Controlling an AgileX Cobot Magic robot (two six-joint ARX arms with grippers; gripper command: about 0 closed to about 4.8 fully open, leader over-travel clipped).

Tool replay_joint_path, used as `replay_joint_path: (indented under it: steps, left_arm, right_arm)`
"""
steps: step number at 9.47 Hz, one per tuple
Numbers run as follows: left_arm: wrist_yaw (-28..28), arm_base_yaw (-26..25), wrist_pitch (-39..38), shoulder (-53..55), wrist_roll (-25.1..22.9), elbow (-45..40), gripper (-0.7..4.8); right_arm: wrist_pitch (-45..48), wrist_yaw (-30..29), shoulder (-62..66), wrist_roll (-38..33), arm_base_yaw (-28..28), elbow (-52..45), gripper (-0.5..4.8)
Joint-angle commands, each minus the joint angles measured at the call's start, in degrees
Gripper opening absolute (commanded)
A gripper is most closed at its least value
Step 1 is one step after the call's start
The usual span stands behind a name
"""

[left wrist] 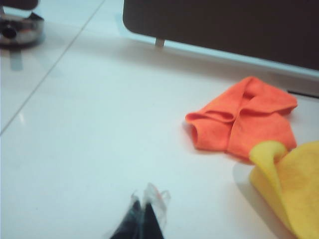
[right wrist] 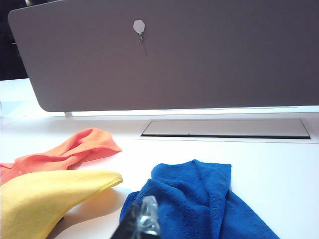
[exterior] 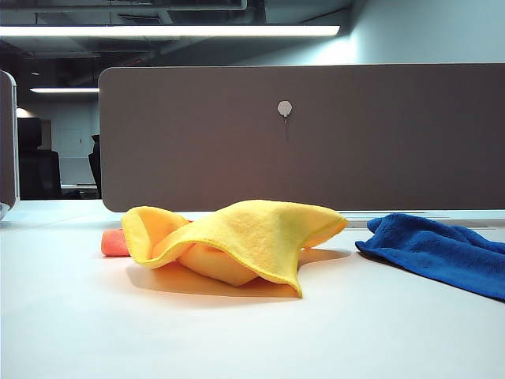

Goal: Pick up a rag that is the same color as the top surface of the Rubik's Cube and cover the cube with it.

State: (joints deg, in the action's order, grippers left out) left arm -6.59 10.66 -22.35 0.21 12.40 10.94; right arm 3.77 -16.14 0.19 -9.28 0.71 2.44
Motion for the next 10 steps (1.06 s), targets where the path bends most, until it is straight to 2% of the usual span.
replay_joint_path:
  steps: [1, 3, 5, 6, 7, 8, 10]
  left_arm:
    - [0.13, 0.04, 3.13, 0.02, 0.22, -2.54, -0.06]
    - [0.2, 0.04, 7.21, 0.02, -0.09, -6.08, -0.05]
    - [2.99, 0.04, 9.86, 0.02, -0.74, -9.44, -0.06]
    - [4.96, 0.07, 11.67, 0.0, -5.92, -10.32, -0.06]
    - [5.33, 0.07, 11.69, 0.02, -9.18, -10.32, -0.05]
    - [3.48, -0.02, 11.69, 0.0, -11.72, -10.32, -0.06]
    - [-4.28, -0.02, 12.57, 0.0, -15.65, -10.34, -0.06]
  right_arm:
    - [3.1, 1.84, -0.04, -0.11, 0.02, -1.6, -0.05]
    - [3.65, 3.39, -0.07, 0.94, 0.02, -2.38, -0.05]
    - [2.69, 3.1, -0.07, 2.05, 0.0, -2.38, -0.05]
    - [1.36, 0.9, -0.07, 3.98, 0.0, -2.38, -0.05]
    - [0.22, 0.55, -0.07, 5.09, -0.02, -2.38, -0.05]
    - [-0.13, 0.59, -0.07, 6.47, -0.02, -2.38, -0.05]
    - [1.62, 0.81, -0.07, 6.49, -0.02, -2.38, -0.05]
